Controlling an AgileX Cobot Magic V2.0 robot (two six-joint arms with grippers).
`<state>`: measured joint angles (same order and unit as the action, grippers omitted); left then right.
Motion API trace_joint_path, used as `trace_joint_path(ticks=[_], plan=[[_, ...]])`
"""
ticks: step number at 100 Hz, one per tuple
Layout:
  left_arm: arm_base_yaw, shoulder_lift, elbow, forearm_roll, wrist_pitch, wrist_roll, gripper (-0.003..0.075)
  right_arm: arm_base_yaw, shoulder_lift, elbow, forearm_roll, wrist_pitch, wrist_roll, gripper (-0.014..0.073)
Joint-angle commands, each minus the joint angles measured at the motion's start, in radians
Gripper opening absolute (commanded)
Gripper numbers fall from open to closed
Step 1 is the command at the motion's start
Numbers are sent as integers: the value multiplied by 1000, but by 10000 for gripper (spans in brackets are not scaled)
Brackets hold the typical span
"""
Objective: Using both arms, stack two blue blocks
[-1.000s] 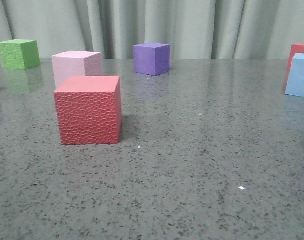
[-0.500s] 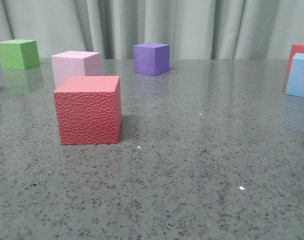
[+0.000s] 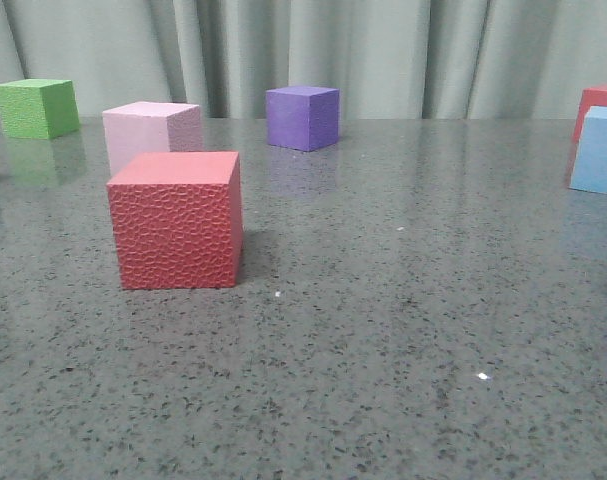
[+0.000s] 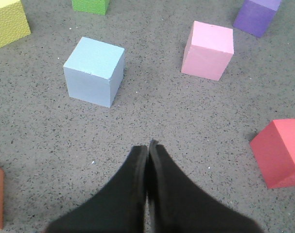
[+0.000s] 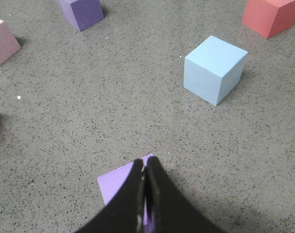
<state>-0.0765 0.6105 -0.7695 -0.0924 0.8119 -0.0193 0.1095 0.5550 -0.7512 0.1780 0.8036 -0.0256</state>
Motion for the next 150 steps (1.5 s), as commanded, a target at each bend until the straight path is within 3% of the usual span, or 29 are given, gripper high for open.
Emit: trace_joint_path(ticks=[1, 19, 33, 40, 53, 62, 71, 121, 150], plan=[[-7, 8, -36, -17, -59, -10, -18, -7, 10, -35, 16, -59, -7, -69], [-7, 8, -36, -17, -59, -10, -4, -7, 9, -35, 16, -58, -7, -65], [-7, 8, -36, -17, -59, -5, 146, -7, 9, -35, 16, -53, -7, 6], [-7, 8, -36, -17, -59, 0, 272, -7, 9, -35, 16, -50, -7, 101], [-7, 8, -36, -17, -59, 0, 556, -7, 9, -35, 16, -39, -7, 372], [-7, 8, -36, -13, -59, 0, 671, -7, 9, -35, 16, -42, -7, 561], [-7, 8, -36, -9, -59, 0, 682, -7, 9, -35, 16, -43, -7, 667], [-7, 8, -36, -2, -59, 0, 681, -8, 11, -35, 64, -108, -7, 646], [-7, 8, -36, -2, -59, 0, 681, -8, 116, -121, 53, -160, 87, 646]])
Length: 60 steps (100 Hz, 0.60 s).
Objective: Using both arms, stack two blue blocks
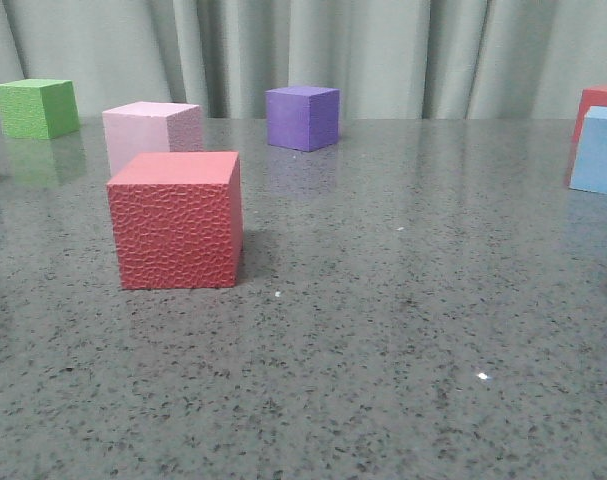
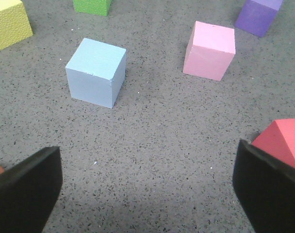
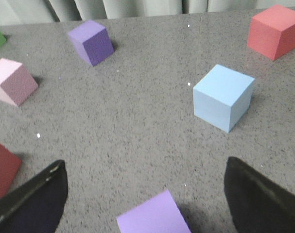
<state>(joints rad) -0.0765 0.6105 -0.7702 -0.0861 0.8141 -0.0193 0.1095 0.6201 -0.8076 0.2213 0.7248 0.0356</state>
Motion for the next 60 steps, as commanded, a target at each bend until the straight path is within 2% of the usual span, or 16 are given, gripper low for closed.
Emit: trace_joint_path(ticks=[1, 13, 41, 60], plan=[[-7, 8, -35, -8, -61, 0, 681, -8, 61, -72, 9, -81, 30, 646], [-7, 8, -35, -8, -61, 0, 681, -8, 157, -135, -13, -81, 77, 646], [-7, 8, -35, -8, -60, 0, 681, -8, 419, -288, -175, -58, 303, 646], [-7, 8, -35, -8, -60, 0, 681, -8, 583, -382, -234, -18, 355, 646]])
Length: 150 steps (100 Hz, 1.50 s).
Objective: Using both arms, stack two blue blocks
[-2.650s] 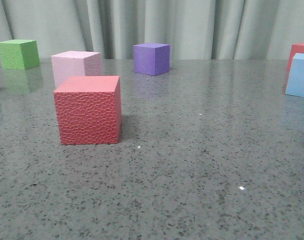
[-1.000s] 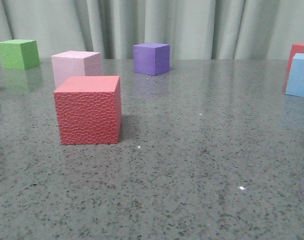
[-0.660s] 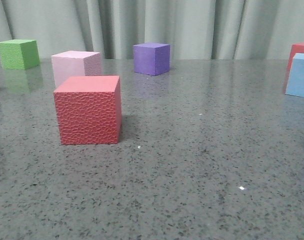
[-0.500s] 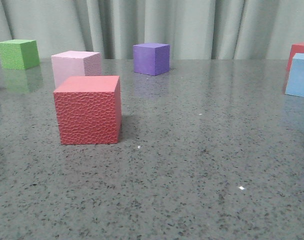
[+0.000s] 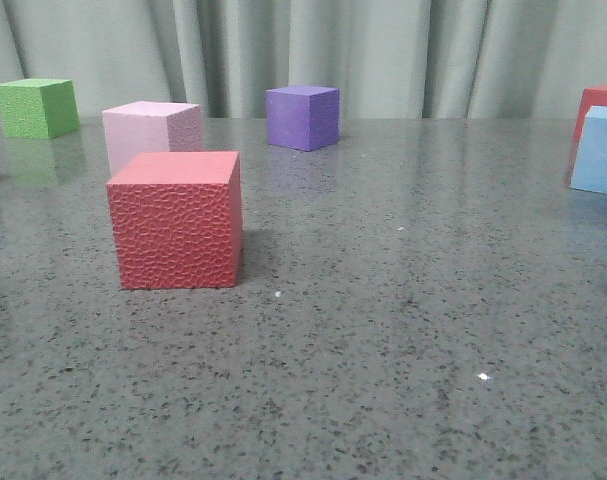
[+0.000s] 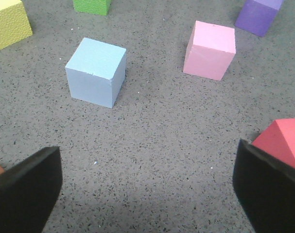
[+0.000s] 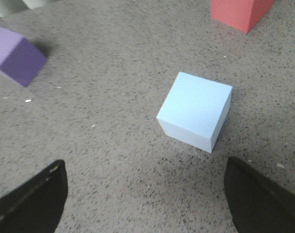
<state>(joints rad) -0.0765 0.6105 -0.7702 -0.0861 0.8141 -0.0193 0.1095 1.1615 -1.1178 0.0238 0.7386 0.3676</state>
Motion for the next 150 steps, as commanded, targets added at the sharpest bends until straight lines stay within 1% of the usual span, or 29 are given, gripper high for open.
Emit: trace_joint_path(ticks=[1, 19, 48, 61, 150], plan=[[-7, 8, -35, -8, -60, 0, 681, -8, 47, -75, -38, -31, 24, 646], [-7, 8, -35, -8, -60, 0, 681, -8, 168, -168, -65, 5, 53, 646], [-7, 8, -35, -17, -60, 0, 681, -8, 286, -285, -237, 84, 207, 646], [-7, 8, -35, -17, -60, 0, 681, -8, 321, -306, -279, 99, 251, 646], [-7, 8, -35, -20, -60, 0, 681, -8, 492, -310, -280, 74, 268, 646]])
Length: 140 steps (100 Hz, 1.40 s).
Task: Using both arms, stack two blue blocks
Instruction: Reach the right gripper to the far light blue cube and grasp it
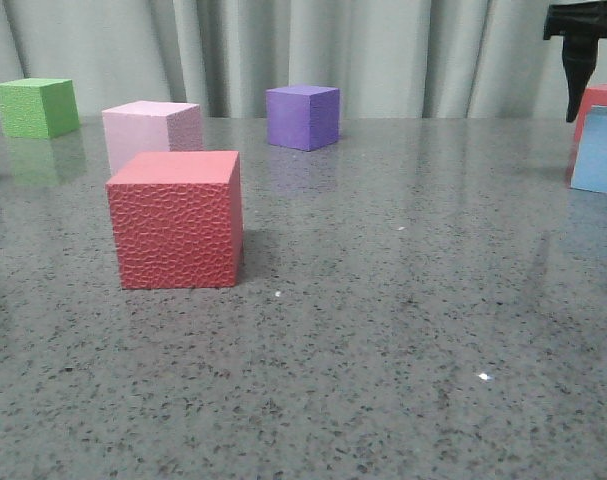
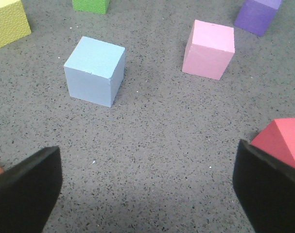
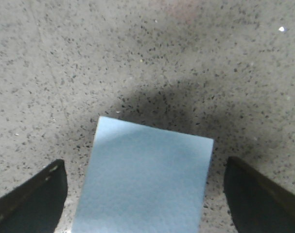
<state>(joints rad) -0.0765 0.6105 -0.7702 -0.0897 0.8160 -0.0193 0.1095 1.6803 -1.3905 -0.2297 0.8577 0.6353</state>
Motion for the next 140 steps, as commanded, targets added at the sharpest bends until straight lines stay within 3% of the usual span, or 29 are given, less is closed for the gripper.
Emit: trace_joint_path(ticks=[1, 59, 90, 140], plan=[[-7, 8, -35, -16, -62, 0, 681, -8, -26, -37, -27, -46, 0, 646], [-7, 8, -35, -19, -61, 0, 681, -8, 14, -37, -23, -32, 0, 641], [-7, 8, -35, -19, -61, 0, 681, -8, 14, -37, -23, -25, 0, 377], [-7, 8, -35, -19, -61, 0, 681, 12, -77, -81, -23, 6, -27, 374]])
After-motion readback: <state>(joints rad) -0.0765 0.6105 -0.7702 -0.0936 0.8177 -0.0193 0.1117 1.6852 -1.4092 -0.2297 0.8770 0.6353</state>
